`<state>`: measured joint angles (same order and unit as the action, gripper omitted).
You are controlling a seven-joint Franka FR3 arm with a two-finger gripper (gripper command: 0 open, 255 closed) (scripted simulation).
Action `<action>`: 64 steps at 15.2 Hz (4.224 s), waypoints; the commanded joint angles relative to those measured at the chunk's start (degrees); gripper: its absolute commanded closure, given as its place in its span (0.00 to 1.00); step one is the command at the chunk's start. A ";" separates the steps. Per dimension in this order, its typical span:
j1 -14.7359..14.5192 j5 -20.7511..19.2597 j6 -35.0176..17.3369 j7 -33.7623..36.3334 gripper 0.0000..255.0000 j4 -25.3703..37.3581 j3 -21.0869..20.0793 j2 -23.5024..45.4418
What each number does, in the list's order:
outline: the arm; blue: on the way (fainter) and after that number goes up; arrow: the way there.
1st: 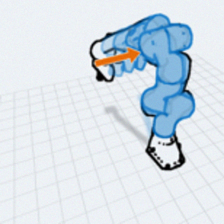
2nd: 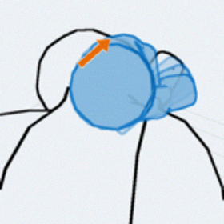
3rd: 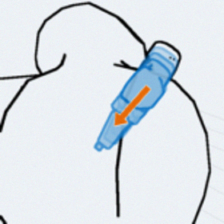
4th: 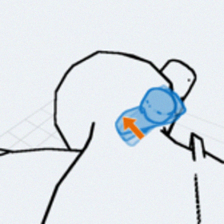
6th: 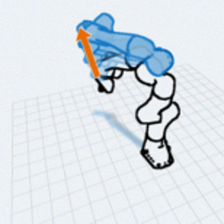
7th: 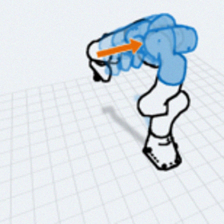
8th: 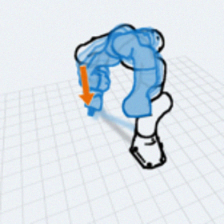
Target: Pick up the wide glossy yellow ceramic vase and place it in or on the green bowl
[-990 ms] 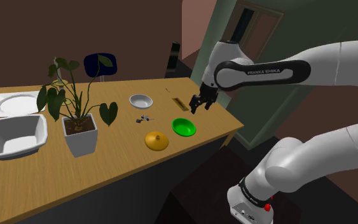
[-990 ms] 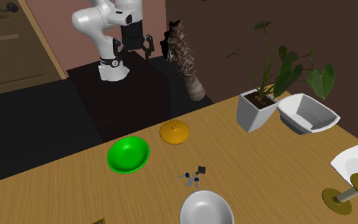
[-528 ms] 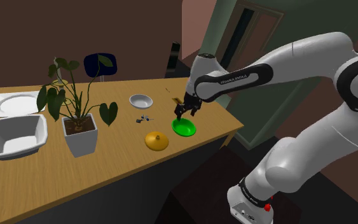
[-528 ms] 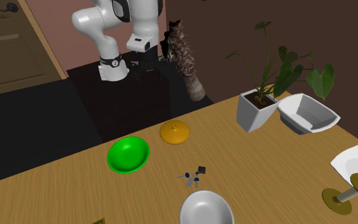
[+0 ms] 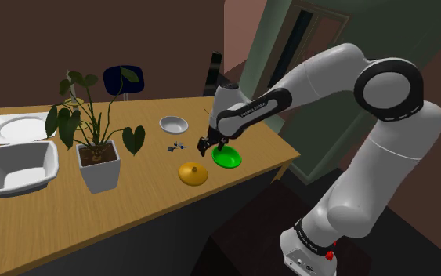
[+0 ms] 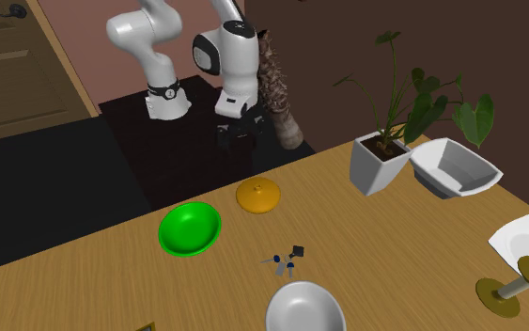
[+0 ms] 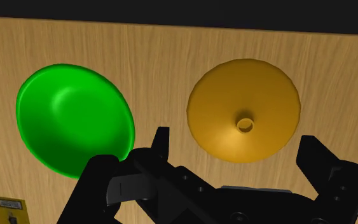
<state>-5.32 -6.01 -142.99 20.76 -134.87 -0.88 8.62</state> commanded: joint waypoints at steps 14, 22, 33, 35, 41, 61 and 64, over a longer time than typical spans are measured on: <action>-2.05 -1.84 -9.41 3.36 0.00 14.16 0.44 23.92; -2.08 -1.94 -10.24 3.44 0.00 14.47 0.56 25.06; -2.09 -1.94 -10.24 3.43 1.00 14.47 0.56 25.06; -1.99 -1.81 -9.21 3.27 1.00 14.04 0.42 23.60; -1.71 -1.35 -5.93 2.76 1.00 13.10 0.02 19.37; 3.44 0.80 3.49 -5.70 1.00 11.05 1.08 7.45; 6.19 1.31 3.98 -10.04 1.00 10.86 2.29 6.52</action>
<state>-0.05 -4.86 -138.98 12.25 -123.78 1.02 15.43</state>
